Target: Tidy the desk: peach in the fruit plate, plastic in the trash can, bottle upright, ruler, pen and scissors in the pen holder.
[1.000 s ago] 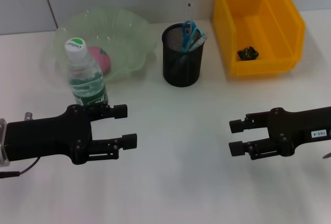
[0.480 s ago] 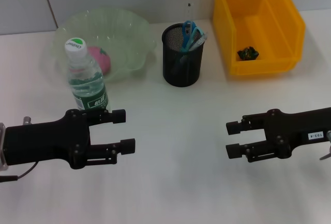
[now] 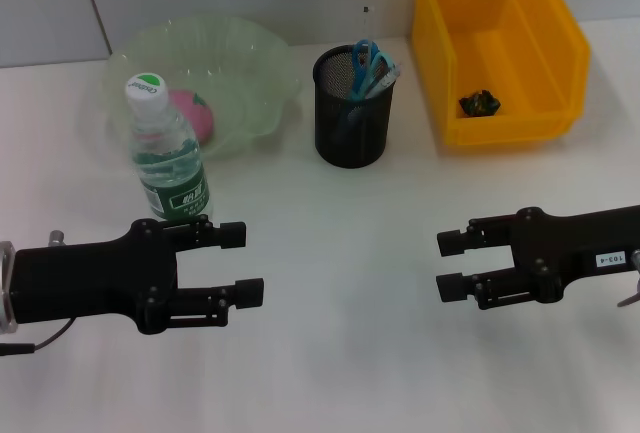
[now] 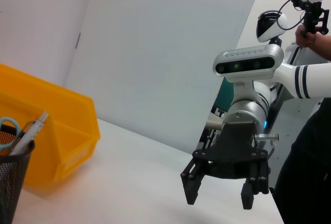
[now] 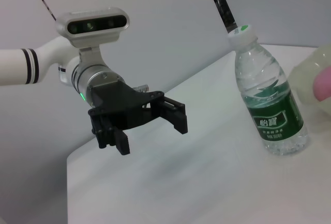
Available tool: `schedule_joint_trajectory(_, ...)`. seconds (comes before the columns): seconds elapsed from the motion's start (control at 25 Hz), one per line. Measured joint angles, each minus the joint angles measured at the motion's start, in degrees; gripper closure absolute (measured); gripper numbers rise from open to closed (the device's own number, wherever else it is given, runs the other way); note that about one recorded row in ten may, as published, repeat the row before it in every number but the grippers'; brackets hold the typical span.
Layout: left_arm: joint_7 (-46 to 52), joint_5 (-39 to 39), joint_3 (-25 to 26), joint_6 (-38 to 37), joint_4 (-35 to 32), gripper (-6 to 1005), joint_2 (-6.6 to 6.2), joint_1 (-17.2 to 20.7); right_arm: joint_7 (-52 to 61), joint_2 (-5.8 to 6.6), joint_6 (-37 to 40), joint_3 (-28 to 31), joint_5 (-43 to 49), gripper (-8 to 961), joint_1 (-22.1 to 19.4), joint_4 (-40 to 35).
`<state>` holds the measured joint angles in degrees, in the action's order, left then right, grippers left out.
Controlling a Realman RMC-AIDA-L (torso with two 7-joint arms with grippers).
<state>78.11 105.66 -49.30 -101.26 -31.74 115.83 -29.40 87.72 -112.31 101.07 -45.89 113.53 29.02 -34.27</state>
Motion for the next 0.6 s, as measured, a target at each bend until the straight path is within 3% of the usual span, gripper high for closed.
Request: schedule_joint_trajectory(0.6, -0.4, 0.0, 0.0, -0.1, -0.1, 206, 0.00, 0.0, 0.0, -0.55, -0.2, 0.1, -0.2, 223, 0.1, 0.0)
